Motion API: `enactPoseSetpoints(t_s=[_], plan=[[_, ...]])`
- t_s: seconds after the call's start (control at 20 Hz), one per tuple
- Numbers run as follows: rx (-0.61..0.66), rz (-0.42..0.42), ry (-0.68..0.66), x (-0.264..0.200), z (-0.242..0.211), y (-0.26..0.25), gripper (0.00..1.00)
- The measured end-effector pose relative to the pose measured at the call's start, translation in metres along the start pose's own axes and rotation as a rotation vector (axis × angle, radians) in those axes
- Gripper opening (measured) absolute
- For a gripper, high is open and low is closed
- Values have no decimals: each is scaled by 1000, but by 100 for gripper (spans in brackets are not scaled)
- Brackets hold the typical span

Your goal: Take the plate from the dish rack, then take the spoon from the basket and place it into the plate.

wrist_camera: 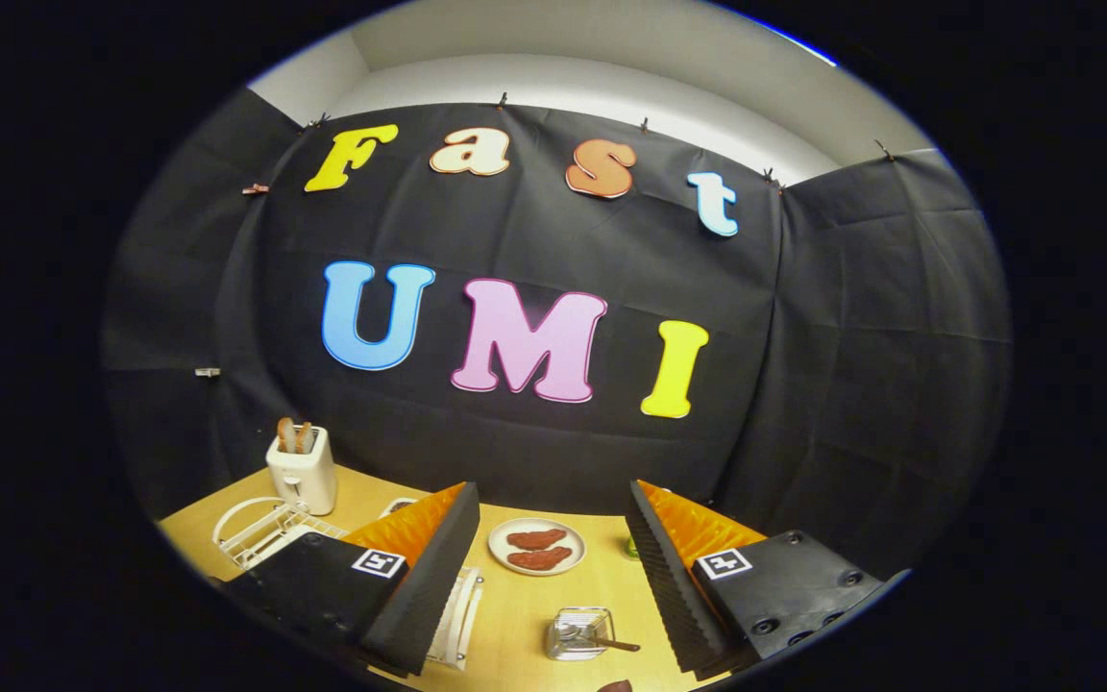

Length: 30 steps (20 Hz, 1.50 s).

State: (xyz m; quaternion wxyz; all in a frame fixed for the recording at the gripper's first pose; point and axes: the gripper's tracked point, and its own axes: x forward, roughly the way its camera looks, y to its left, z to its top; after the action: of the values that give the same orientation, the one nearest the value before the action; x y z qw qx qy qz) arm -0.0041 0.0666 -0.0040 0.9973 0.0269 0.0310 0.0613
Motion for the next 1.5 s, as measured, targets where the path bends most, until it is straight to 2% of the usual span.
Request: enactPoseSetpoints(t_s=[0.25, 0.45, 0.8, 1.1, 1.2, 1.25, 1.4, 1.45, 1.5], plan=[[56, 152, 132, 14, -24, 56, 94], [85, 253, 338, 25, -66, 101, 94], [150, 289, 645, 53, -131, 164, 94], [56, 248, 851, 71, -195, 187, 93], [28, 230, 900, 74, -212, 189, 88], [26, 214, 922, 77, -220, 190, 80], [61, 157, 985, 83, -239, 193, 65], [58, 141, 1003, 83, -245, 191, 52], [45, 124, 1021, 85, -251, 190, 49]])
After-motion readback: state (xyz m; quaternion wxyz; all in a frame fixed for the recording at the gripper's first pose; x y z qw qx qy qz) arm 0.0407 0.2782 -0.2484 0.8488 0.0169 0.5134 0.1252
